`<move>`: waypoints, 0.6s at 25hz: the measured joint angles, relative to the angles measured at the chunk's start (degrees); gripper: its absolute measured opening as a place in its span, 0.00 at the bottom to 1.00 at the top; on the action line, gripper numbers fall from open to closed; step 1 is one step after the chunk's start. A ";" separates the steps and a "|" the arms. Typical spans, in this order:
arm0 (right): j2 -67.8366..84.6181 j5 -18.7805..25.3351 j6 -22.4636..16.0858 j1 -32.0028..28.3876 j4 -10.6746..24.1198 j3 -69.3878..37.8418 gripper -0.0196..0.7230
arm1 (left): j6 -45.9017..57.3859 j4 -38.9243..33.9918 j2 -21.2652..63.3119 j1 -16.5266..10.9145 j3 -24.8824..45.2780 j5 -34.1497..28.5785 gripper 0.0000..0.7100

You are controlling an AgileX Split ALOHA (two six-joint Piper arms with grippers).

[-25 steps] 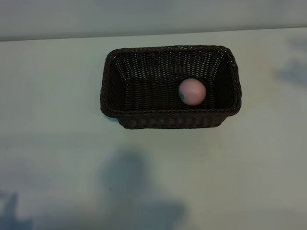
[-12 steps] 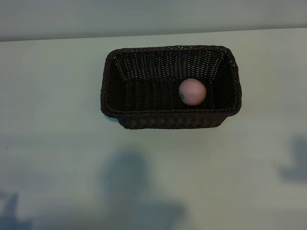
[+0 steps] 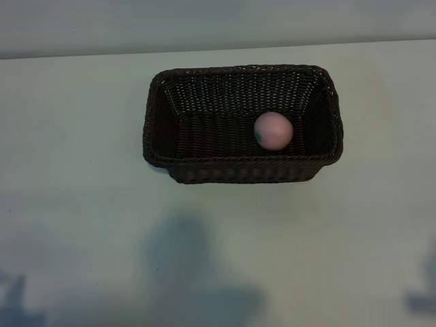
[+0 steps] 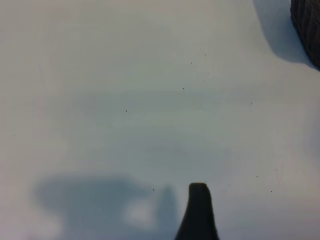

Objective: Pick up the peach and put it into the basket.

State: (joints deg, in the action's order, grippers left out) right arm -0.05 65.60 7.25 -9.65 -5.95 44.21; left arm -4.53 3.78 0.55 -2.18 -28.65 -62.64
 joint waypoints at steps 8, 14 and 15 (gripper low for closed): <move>0.54 0.83 0.00 0.00 0.05 -6.36 0.83 | 0.00 0.00 0.00 0.00 0.00 0.00 0.83; 0.54 -0.35 0.00 0.00 0.44 -13.09 0.83 | 0.00 0.00 0.00 0.00 0.00 0.00 0.83; 0.54 -0.85 0.00 0.00 0.70 -14.27 0.83 | 0.00 0.00 0.00 0.00 0.00 0.00 0.83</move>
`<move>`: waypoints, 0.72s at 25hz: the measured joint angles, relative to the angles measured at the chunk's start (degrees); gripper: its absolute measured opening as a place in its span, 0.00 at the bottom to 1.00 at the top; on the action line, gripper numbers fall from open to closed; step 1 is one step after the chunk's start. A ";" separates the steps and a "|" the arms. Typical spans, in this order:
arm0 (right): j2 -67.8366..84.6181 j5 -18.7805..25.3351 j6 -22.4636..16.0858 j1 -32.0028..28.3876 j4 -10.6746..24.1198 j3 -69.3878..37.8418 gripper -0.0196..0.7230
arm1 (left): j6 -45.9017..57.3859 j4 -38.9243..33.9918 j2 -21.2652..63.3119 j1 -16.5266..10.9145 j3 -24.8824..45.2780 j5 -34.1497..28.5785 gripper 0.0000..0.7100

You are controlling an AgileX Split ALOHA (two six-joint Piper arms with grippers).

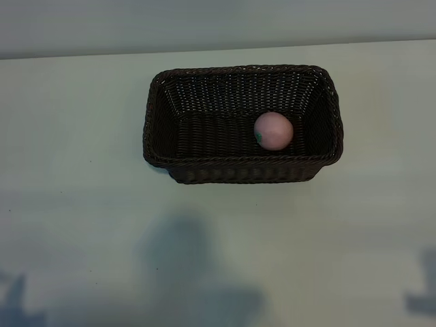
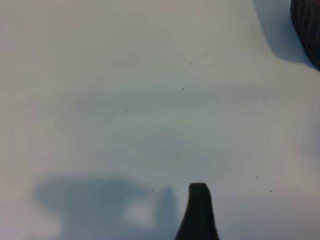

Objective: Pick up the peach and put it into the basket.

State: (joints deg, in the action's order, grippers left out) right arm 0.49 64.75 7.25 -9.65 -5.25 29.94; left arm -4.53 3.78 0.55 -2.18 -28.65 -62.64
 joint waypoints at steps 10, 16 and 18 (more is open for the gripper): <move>0.00 -3.30 -2.43 0.00 2.10 -1.85 0.83 | 0.00 0.00 0.00 0.00 0.00 0.00 0.83; 0.00 -3.33 -3.48 0.00 2.62 -1.85 0.83 | 0.00 0.00 0.00 0.00 0.00 0.00 0.83; 0.00 -3.33 -3.54 0.00 2.68 -1.85 0.83 | 0.00 0.00 0.00 0.00 0.00 0.00 0.83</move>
